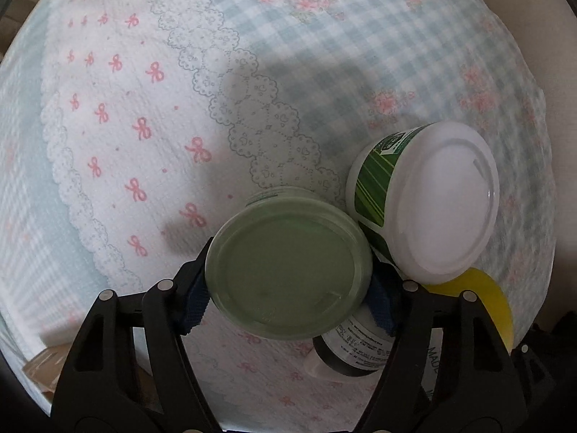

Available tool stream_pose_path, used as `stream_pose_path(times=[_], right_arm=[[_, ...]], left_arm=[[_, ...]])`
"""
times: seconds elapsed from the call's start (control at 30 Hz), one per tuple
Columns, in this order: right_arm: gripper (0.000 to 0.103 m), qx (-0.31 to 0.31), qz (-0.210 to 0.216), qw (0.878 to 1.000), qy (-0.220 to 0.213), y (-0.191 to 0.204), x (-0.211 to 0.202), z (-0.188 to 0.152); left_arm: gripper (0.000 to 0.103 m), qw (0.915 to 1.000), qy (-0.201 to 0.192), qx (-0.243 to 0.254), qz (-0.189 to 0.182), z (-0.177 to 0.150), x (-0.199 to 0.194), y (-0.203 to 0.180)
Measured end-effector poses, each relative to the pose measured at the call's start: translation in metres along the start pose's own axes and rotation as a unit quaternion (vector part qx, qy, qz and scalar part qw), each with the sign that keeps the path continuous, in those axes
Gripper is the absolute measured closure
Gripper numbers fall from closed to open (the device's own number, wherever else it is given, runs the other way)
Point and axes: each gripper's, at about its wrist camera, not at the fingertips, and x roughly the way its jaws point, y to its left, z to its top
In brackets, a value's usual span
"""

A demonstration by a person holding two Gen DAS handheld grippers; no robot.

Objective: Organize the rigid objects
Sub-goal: 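Carry the green jar with the left tool while the right tool carries the tape over the box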

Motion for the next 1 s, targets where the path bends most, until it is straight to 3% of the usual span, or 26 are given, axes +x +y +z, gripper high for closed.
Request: stream_pose_path(times=[0.27, 0.6, 0.8, 1.0], right_arm=[[0.065, 0.01, 0.0, 1.0, -0.002, -0.009, -0.009, 0.005], [0.065, 0.011, -0.006, 1.0, -0.02, -0.033, -0.057, 0.0], [0.065, -0.037, 0.007, 0.999, -0.024, -0.033, -0.105, -0.002], [0.065, -0.097, 0.019, 0.994, -0.04, -0.004, -0.17, -0.01]], left_arm=[[0.034, 0.9999, -0.013, -0.002, 0.001, -0.017, -0.01, 0.013], [0.034, 0.9984, -0.054, -0.019, 0.001, -0.042, -0.085, 0.029], [0.034, 0.9949, -0.091, -0.044, 0.0, -0.097, -0.145, 0.049], [0.034, 0.9866, -0.139, -0.085, 0.004, -0.151, -0.197, 0.08]])
